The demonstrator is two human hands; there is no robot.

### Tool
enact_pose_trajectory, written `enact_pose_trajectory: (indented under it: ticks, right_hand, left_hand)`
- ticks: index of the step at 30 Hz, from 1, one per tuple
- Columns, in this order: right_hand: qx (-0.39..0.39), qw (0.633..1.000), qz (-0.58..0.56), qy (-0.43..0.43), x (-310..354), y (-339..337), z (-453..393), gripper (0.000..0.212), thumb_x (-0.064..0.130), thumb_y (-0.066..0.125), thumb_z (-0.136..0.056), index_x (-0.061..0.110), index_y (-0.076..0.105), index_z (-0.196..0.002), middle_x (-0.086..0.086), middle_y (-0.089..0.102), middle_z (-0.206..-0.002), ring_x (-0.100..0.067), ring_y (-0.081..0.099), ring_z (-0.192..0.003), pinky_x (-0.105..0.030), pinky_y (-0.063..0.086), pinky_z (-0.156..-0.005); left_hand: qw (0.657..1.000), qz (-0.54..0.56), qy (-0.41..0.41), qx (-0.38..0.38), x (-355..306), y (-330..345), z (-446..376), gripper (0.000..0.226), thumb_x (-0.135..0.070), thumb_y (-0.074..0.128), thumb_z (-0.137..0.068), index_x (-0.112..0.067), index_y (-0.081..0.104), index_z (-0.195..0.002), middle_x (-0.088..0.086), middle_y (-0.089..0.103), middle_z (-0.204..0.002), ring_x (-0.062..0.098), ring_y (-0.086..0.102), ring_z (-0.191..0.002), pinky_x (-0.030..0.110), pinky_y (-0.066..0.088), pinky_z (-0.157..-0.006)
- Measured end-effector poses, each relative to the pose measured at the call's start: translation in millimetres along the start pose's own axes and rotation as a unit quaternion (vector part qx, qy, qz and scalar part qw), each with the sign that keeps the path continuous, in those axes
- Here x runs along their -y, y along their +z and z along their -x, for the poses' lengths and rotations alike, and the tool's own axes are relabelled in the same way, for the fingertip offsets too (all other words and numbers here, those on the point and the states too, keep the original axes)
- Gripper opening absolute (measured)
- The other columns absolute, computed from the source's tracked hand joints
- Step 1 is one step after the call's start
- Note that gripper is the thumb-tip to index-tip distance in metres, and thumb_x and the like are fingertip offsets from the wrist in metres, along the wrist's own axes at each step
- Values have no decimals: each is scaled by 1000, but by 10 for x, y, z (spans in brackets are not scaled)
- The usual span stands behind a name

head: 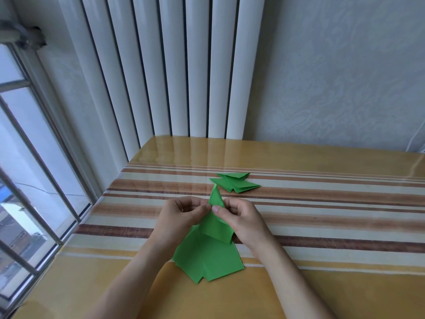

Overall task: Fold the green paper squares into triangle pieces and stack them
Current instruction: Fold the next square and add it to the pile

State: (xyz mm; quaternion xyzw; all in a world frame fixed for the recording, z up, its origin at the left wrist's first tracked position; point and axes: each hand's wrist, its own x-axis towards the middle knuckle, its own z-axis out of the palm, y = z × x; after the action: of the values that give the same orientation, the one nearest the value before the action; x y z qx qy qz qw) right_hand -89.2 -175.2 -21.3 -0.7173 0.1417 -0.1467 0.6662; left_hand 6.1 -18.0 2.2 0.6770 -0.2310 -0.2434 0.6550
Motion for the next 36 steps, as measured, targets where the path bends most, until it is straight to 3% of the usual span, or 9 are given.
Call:
enact_pose_trajectory:
  ticks: [4,8,11,16,22,27,36]
  right_hand:
    - [5,1000,9,5,15,-11,8,12,22,72,-99,13,79,-105,-11,80,-99,-32,76,-98,-54,58,-94]
    - [36,999,26,5,29,8,21,11,17,74,-97,9,79,-103,-14,80,-99,-24,75,-90,-45,59,-86]
    - [43,998,35,0,34,17,25,12,18,76,-96,9,78,-103,-14,79,-99,-28,76,-94,-48,59,-89]
    - [56,998,39,-16,60,21,49,24,36,73,-98,13,78,-100,-21,76,-99,-23,69,-86,-40,52,-79]
    - [62,997,35,-5,43,16,42,19,27,75,-97,9,78,-100,-14,78,-97,-20,72,-84,-34,55,-76]
    - [69,996,49,-1,44,22,43,22,26,78,-94,5,75,-97,-17,77,-96,-21,72,-83,-37,55,-75]
    - [72,996,56,-4,43,27,45,25,28,81,-92,5,73,-93,-21,75,-96,-24,71,-83,-42,55,-76]
  left_hand:
    - [1000,-22,10,-1,-7,15,4,10,-15,73,-95,-10,81,-93,10,80,-89,15,74,-80,28,61,-79]
    - [999,-14,20,-24,-26,6,14,14,-27,79,-88,-14,83,-91,8,81,-88,19,76,-81,34,63,-80]
    - [999,-2,20,-31,-34,-4,16,14,-24,80,-87,-11,82,-92,11,80,-88,24,77,-82,36,63,-78]
    - [999,36,18,-29,-90,22,48,12,-13,75,-91,-2,80,-93,12,79,-81,13,74,-68,15,51,-51]
    - [998,47,21,-25,-63,16,38,13,-17,77,-89,-6,81,-94,13,80,-87,17,75,-76,21,58,-66]
    - [997,36,34,-56,-94,38,60,17,-17,76,-89,-1,79,-93,10,76,-77,5,68,-60,10,42,-42]
    - [998,34,20,-58,-122,55,60,18,-15,75,-91,3,78,-95,8,73,-72,3,63,-52,10,40,-40]
